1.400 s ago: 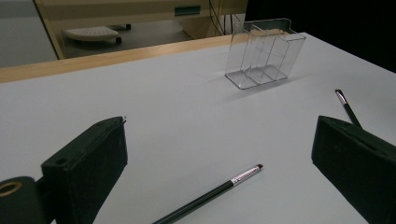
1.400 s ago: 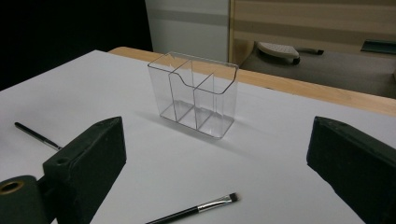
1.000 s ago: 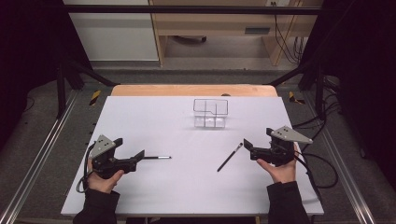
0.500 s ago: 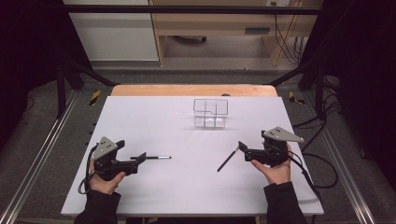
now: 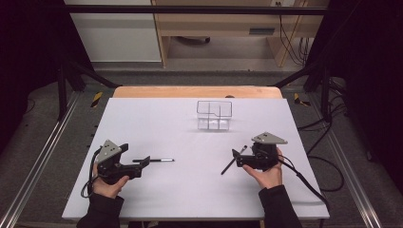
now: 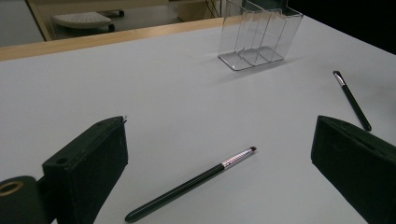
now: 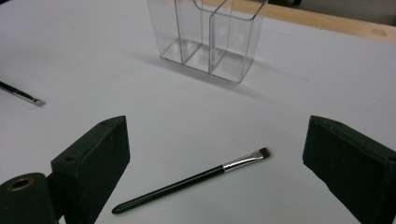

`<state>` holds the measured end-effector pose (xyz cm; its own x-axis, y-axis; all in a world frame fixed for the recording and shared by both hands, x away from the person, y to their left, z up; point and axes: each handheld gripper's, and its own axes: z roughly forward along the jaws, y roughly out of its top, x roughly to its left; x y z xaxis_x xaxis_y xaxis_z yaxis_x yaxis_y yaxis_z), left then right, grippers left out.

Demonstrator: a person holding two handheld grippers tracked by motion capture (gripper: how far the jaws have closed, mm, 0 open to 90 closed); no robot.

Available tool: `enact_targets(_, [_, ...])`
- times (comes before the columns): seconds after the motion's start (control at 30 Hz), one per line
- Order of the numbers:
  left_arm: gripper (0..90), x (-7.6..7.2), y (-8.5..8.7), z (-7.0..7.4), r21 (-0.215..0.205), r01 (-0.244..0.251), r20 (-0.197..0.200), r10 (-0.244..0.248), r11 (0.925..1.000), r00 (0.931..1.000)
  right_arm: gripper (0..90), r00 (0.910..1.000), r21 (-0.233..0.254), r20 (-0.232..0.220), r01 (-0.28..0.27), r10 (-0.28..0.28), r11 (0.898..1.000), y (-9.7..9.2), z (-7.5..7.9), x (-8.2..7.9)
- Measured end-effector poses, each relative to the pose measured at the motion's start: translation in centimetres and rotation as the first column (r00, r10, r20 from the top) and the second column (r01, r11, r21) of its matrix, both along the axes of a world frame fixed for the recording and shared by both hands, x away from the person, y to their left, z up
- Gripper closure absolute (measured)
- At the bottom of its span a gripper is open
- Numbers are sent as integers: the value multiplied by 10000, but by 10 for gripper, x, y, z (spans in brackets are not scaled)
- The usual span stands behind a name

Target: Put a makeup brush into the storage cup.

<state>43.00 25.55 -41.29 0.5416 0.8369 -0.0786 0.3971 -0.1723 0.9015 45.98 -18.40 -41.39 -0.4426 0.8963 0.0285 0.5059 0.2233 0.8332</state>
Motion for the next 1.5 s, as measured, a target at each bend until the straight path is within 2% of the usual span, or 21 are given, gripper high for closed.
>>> enact_targets(0.37, [31,0,-3,-1,116,84,-50,-83,9999,10000,80,9979,-584,-646,-3,-35,9983,13,-22,7])
enact_targets(0.83, [33,0,-5,-3,138,188,-108,-187,9997,9998,124,9855,-1158,-1653,204,-395,9931,24,-55,19])
enact_targets(0.9, [34,0,-5,-3,134,200,-119,-199,9997,9997,139,9853,-1334,-1651,222,-443,9908,25,-58,20])
enact_targets(1.1, [36,0,-6,-4,171,238,-157,-236,9996,9996,195,9816,-1455,-1876,69,-345,9893,27,-65,21])
enact_targets(1.23, [38,0,-6,-4,174,211,-157,-208,9996,9997,259,9794,-1343,-2012,-111,-163,9909,27,-66,21])
enact_targets(1.5, [42,1,-6,-4,206,246,-185,-242,9995,9995,367,9805,-1337,-1961,-153,-113,9909,27,-65,18])
